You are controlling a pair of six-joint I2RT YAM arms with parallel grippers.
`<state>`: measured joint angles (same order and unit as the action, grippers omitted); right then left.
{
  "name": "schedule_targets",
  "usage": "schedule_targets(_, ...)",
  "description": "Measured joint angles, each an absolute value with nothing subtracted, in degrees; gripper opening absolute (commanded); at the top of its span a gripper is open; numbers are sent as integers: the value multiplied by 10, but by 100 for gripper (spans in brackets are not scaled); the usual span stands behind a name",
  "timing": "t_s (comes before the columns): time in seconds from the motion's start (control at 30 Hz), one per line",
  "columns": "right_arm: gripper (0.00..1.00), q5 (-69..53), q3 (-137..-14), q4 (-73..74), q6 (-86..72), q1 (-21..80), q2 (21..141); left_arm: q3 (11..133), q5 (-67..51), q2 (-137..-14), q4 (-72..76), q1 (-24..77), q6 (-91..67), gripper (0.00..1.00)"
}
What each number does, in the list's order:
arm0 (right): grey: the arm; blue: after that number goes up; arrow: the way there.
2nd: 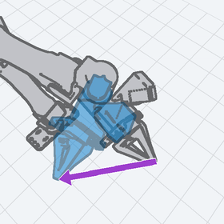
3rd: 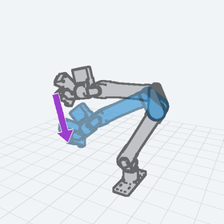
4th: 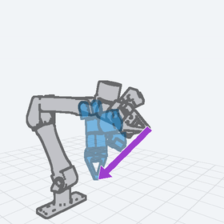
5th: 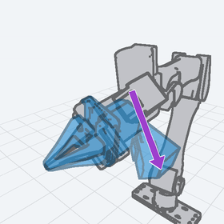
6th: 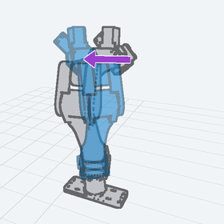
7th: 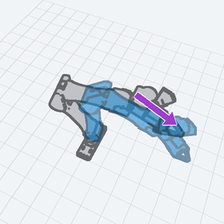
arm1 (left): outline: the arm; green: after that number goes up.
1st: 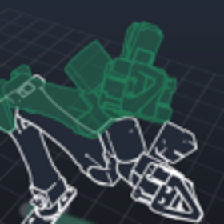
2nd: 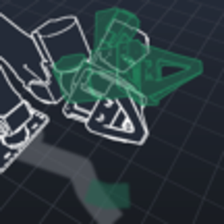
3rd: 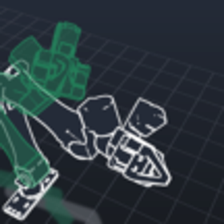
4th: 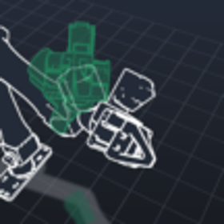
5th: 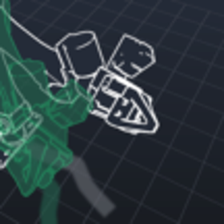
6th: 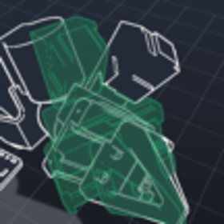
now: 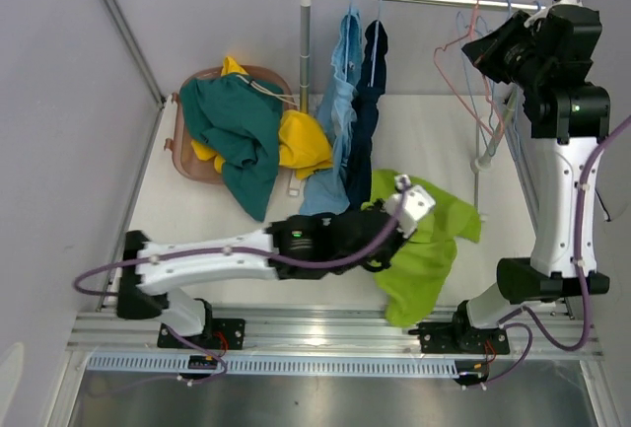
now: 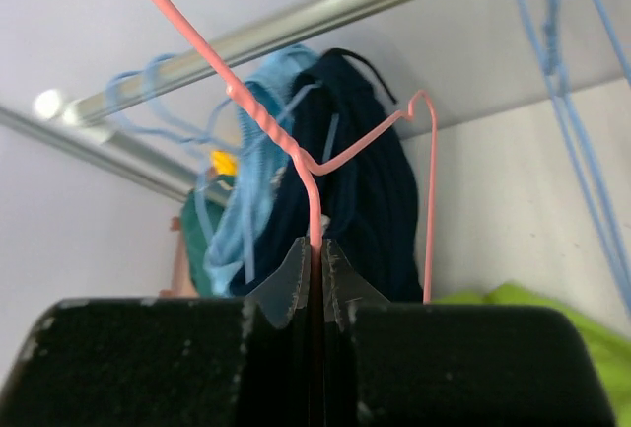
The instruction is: Remove the shorts from the hanger
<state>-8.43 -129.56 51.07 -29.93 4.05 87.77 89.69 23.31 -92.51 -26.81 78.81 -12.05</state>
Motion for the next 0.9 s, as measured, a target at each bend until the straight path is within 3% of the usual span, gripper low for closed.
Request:
schedule_targets(0.17, 0, -84, -1285, 502, -299, 12, 908, 917, 278, -773, -318, 791, -116, 0)
schedule_targets(0.37, 0, -90, -1283, 478, -298, -24, 915, 1016, 308, -702, -358, 602, -72, 0)
schedule_targets(0.53, 0, -96, -1243, 451, -297, -35, 911, 1167, 288, -765, -394, 487, -25, 0)
schedule_targets(0.7, 0, -106, -1204, 446, -297, -37, 913, 1394, 255, -904, -413, 382, 9, 0)
schedule_targets(0.9, 0, -121, -1178, 433, -298, -37, 912, 1402, 236, -941, -329, 290, 36, 0)
